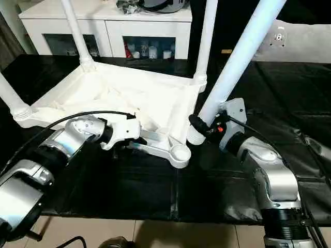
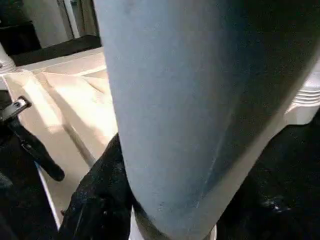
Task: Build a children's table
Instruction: Insert table leg to table base
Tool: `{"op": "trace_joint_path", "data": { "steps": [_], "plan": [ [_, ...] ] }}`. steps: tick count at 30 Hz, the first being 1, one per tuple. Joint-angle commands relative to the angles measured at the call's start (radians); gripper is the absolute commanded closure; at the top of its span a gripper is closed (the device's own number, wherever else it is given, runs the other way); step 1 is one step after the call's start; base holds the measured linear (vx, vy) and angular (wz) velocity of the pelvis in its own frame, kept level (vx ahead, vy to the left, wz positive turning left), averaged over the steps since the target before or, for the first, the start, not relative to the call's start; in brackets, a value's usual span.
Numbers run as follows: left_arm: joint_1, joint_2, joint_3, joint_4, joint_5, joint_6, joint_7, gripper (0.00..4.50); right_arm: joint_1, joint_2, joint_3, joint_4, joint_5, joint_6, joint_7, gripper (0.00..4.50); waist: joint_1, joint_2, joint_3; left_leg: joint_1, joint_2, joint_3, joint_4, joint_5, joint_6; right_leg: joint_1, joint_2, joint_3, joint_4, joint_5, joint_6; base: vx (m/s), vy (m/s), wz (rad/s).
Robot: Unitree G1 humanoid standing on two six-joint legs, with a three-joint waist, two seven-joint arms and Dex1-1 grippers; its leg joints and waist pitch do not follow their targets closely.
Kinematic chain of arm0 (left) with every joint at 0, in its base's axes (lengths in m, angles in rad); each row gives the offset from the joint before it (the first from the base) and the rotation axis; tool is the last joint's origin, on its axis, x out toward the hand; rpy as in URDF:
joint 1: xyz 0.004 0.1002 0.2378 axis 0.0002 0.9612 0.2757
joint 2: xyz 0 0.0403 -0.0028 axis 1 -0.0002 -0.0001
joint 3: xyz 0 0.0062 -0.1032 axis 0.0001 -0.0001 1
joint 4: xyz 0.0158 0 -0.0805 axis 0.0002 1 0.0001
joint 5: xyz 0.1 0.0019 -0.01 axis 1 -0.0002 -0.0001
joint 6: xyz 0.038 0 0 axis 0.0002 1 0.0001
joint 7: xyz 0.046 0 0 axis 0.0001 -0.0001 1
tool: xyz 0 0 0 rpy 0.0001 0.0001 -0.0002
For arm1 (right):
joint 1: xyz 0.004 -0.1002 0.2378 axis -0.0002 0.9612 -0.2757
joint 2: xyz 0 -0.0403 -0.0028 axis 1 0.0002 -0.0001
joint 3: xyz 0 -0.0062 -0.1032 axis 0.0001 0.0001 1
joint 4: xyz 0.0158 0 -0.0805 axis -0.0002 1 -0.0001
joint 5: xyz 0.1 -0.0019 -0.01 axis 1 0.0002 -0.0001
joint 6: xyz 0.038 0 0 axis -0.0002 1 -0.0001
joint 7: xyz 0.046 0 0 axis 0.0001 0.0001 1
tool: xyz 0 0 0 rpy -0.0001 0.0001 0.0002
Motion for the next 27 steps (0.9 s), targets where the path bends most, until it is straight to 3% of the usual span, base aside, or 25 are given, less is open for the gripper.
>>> {"op": "trace_joint_path", "data": {
  "steps": [1,5,10,11,14,17,19,20,23,26,27],
  "plan": [
    [-0.013,-0.003,-0.021,0.018,0.021,-0.013,-0.018,3.32,0.001,-0.003,0.006,-0.037,-0.001,-0.014,0.009,2.64,0.003,-0.007,-0.069,0.021,0.083,-0.029,-0.084,-0.177,0.034,0.039,-0.109,0.049,-0.08,-0.019,-0.261,0.0,0.0,0.0],
    [-0.028,0.003,-0.046,0.048,0.062,-0.033,-0.043,3.67,0.001,-0.008,0.008,-0.036,-0.001,-0.014,0.016,2.64,0.003,-0.009,-0.069,0.022,0.083,-0.029,-0.086,-0.179,0.035,0.038,-0.109,0.05,-0.081,-0.027,-0.258,0.0,0.0,0.0],
    [-0.039,0.013,-0.062,0.083,0.091,-0.04,-0.091,3.88,-0.007,-0.01,0.021,-0.033,-0.004,-0.015,0.03,2.64,0.003,-0.013,-0.073,0.019,0.081,-0.026,-0.082,-0.118,0.062,0.041,-0.11,0.048,-0.077,0.049,-0.265,0.0,0.0,0.0],
    [-0.039,0.013,-0.061,0.083,0.091,-0.04,-0.092,4.1,-0.007,-0.01,0.022,-0.033,-0.004,-0.015,0.03,2.64,0.003,-0.013,-0.073,0.018,0.081,-0.026,-0.082,-0.111,0.066,0.041,-0.109,0.047,-0.076,0.057,-0.267,0.0,0.0,0.0],
    [-0.037,0.01,-0.027,0.057,0.034,-0.011,-0.181,4.19,-0.018,-0.011,0.021,-0.03,-0.001,-0.018,0.034,2.64,0.004,-0.01,-0.077,0.019,0.082,-0.024,-0.081,-0.076,0.082,0.042,-0.108,0.045,-0.07,0.113,-0.279,0.0,0.0,0.0],
    [-0.028,0.008,0.019,0.023,-0.026,0.042,-0.228,4.43,-0.024,-0.012,0.025,-0.021,-0.008,-0.03,0.041,2.64,0.005,-0.011,-0.081,0.018,0.082,-0.021,-0.078,-0.047,0.097,0.044,-0.106,0.043,-0.061,0.183,-0.296,0.0,0.0,0.0],
    [-0.024,-0.005,0.057,0.022,-0.051,0.095,-0.181,4.49,-0.029,-0.009,0.025,-0.016,-0.009,-0.034,0.042,2.64,0.006,-0.01,-0.086,0.016,0.08,-0.019,-0.07,-0.019,0.124,0.042,-0.105,0.041,-0.054,0.244,-0.306,0.0,0.0,0.0],
    [-0.02,-0.008,0.071,0.021,-0.051,0.122,-0.146,4.5,-0.033,-0.007,0.026,-0.013,-0.009,-0.036,0.04,2.64,0.006,-0.016,-0.085,0.016,0.081,-0.017,-0.07,-0.014,0.134,0.039,-0.104,0.041,-0.055,0.251,-0.307,0.0,0.0,0.0],
    [0.012,-0.003,0.096,-0.009,-0.041,0.196,-0.075,4.5,-0.041,0.003,0.028,-0.008,-0.006,-0.039,0.033,2.64,0.004,-0.016,-0.082,0.011,0.081,-0.019,-0.07,-0.025,0.145,0.04,-0.107,0.039,-0.056,0.217,-0.305,0.0,0.0,0.0],
    [0.066,0.003,0.114,-0.099,-0.052,0.312,-0.047,4.5,-0.046,0.011,0.038,0.0,-0.007,-0.039,0.035,2.64,-0.009,-0.016,-0.078,0.01,0.082,-0.019,-0.074,-0.047,0.14,0.04,-0.107,0.039,-0.063,0.157,-0.302,0.0,0.0,0.0],
    [0.092,0.005,0.121,-0.157,-0.055,0.372,-0.036,4.5,-0.049,0.015,0.043,0.002,-0.008,-0.039,0.036,2.64,-0.016,-0.027,-0.074,0.008,0.081,-0.017,-0.076,-0.052,0.14,0.039,-0.104,0.04,-0.068,0.134,-0.302,0.0,0.0,0.0]
  ]
}}
